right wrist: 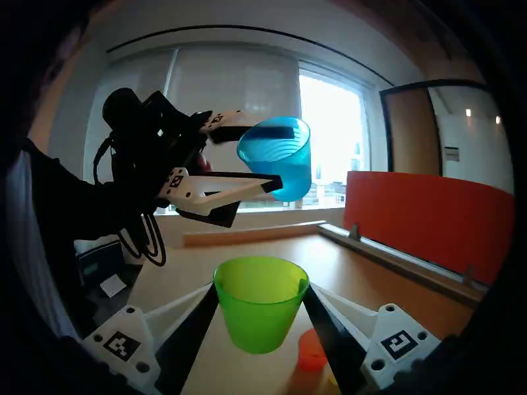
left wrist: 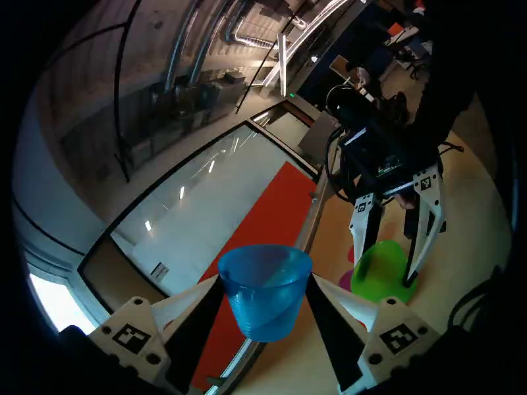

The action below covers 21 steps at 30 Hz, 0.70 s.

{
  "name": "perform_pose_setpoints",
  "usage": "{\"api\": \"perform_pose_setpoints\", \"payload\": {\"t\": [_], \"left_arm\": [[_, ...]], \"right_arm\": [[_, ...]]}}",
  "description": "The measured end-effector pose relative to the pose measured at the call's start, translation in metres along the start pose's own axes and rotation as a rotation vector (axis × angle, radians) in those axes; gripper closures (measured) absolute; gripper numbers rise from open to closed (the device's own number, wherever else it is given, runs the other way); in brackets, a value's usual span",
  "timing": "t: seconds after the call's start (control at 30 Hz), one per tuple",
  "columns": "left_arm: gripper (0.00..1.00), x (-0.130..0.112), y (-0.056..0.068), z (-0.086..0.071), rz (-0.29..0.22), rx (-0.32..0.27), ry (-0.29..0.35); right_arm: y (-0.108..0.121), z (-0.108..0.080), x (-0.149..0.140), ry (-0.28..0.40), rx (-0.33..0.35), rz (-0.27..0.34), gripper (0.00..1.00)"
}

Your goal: Pour water

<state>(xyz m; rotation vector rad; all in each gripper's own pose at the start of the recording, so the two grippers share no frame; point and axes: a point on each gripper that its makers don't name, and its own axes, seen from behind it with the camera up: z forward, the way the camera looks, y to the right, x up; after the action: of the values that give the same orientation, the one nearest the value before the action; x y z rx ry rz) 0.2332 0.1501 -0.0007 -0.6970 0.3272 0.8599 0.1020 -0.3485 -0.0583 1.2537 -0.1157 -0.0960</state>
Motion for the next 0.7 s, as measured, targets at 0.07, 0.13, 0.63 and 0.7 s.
{"api": "perform_pose_setpoints", "payload": {"t": [0.07,0.13,0.63,0.7], "left_arm": [[0.16,0.0,-0.0006,-0.0001,0.005,0.001,0.0],[0.16,-0.0003,-0.001,-0.0004,0.009,0.001,0.0],[0.16,-0.0025,0.0002,-0.0008,0.039,-0.006,0.001],[0.16,-0.0026,0.0002,-0.0004,0.044,-0.007,0.0]], "right_arm": [[0.0003,0.0006,-0.0002,0.001,0.0,0.001,0.09],[0.0005,0.001,-0.0002,0.003,0.0,0.003,0.09],[0.0049,0.0064,0.0063,0.017,0.004,0.012,0.09],[0.0041,0.0076,0.0072,0.016,0.008,0.009,0.09]]}}
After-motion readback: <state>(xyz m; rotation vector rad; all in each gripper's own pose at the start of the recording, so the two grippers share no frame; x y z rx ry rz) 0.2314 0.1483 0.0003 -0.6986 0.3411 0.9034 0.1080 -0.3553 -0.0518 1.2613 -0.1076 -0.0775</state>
